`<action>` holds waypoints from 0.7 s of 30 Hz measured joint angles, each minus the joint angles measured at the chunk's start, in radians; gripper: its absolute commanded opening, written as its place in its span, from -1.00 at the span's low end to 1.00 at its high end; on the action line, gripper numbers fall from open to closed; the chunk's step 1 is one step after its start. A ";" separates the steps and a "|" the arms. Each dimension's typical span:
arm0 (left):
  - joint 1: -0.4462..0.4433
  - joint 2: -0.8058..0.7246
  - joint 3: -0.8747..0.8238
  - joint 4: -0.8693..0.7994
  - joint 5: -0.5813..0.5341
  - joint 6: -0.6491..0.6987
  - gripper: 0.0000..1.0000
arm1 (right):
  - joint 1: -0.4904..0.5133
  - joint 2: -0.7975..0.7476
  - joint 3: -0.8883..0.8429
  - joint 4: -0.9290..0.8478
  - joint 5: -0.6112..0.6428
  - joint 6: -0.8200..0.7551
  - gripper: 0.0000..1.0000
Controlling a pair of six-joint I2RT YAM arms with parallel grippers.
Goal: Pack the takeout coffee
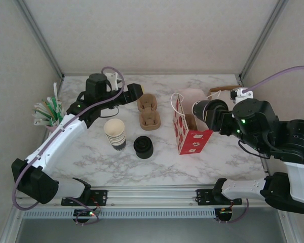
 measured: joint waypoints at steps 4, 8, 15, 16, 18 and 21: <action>-0.044 0.026 0.034 0.002 0.000 0.000 0.84 | -0.035 0.064 0.043 -0.018 0.019 0.000 0.24; -0.079 0.049 0.056 0.006 0.001 0.000 0.83 | -0.097 0.143 0.068 -0.018 0.004 -0.005 0.24; -0.110 0.074 0.065 0.023 0.005 -0.001 0.82 | -0.201 0.251 0.096 -0.019 -0.056 -0.027 0.24; -0.113 0.079 0.068 0.025 0.005 -0.003 0.82 | -0.215 0.258 0.097 -0.019 -0.064 -0.032 0.24; -0.118 0.087 0.071 0.032 0.008 -0.004 0.82 | -0.244 0.274 0.098 -0.019 -0.082 -0.040 0.24; -0.121 0.096 0.072 0.042 0.009 -0.004 0.82 | -0.285 0.288 0.095 -0.018 -0.110 -0.056 0.25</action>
